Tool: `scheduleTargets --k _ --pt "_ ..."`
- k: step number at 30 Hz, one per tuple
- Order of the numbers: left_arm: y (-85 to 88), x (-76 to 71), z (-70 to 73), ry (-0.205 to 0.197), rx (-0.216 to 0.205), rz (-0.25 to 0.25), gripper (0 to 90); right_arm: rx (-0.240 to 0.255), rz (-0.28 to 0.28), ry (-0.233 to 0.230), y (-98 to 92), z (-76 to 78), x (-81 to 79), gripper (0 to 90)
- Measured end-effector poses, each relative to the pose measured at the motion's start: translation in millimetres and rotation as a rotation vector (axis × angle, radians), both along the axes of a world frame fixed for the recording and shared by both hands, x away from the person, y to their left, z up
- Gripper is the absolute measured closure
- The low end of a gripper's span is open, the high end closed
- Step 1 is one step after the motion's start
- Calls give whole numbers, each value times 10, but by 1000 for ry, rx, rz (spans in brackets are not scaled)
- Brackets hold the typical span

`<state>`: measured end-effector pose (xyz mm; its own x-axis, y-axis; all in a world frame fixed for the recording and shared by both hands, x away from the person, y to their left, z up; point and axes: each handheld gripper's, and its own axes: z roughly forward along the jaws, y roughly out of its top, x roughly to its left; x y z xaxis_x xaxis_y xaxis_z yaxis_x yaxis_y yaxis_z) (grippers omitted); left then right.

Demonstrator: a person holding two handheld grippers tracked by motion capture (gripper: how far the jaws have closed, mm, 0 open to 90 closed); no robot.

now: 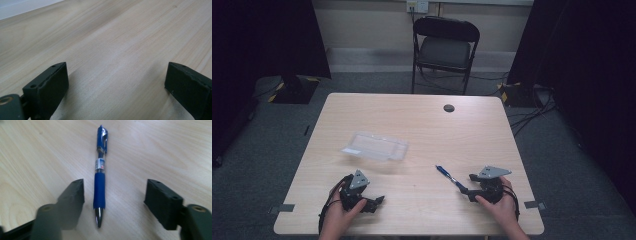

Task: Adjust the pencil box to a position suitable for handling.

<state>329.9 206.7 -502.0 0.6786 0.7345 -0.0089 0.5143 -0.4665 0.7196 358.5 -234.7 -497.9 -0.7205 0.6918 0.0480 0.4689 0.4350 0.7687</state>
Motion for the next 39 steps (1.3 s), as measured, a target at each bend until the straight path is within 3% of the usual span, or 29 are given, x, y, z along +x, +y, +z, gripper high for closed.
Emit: scheduleTargets --k 3,5,9,11,13,14,16,18,22,25,26,27,30,32,34,37,39 --pt "-1 0 0 0 -1 0 47 -14 23 11 11 -9 6 242" --pt "-1 -1 -1 0 -1 1 47 -47 51 -1 31 -11 0 227" --pt "-1 -2 0 0 0 1 48 -66 63 -13 53 -16 -10 212" --pt "-11 -16 7 -19 -21 1 100 -66 58 -13 55 -17 -15 212" --pt "-20 -15 28 -22 -32 3 232 -66 59 -14 54 -17 -14 211" --pt "-36 -9 67 -21 -35 4 190 -66 59 -13 54 -17 -14 211" --pt "-72 1 150 -38 -41 2 186 -66 60 -15 54 -17 -13 212" --pt "-138 16 308 -59 -91 -7 268 -64 61 -11 53 -17 -13 211" --pt "-189 83 443 -52 -114 -4 266 -64 61 -11 53 -17 -13 211" --pt "-233 119 466 -25 -103 -15 279 -64 61 -11 53 -17 -13 211" --pt "-280 166 484 -32 -84 -42 287 -64 61 -11 53 -17 -13 211" --pt "-319 175 487 -15 -91 -48 285 -64 61 -11 53 -17 -13 211" --pt "-408 212 514 -38 -89 -72 275 -64 61 -11 53 -17 -13 211" --pt "-466 231 528 -44 -115 -71 271 -65 61 -11 53 -17 -13 211" --pt "-516 251 557 -55 -98 -68 268 -64 61 -11 53 -17 -13 211" --pt "-572 269 576 -49 -114 -74 264 -65 62 -12 52 -17 -12 211" --pt "-602 286 633 -48 -80 -92 263 -64 61 -11 53 -16 -13 211"
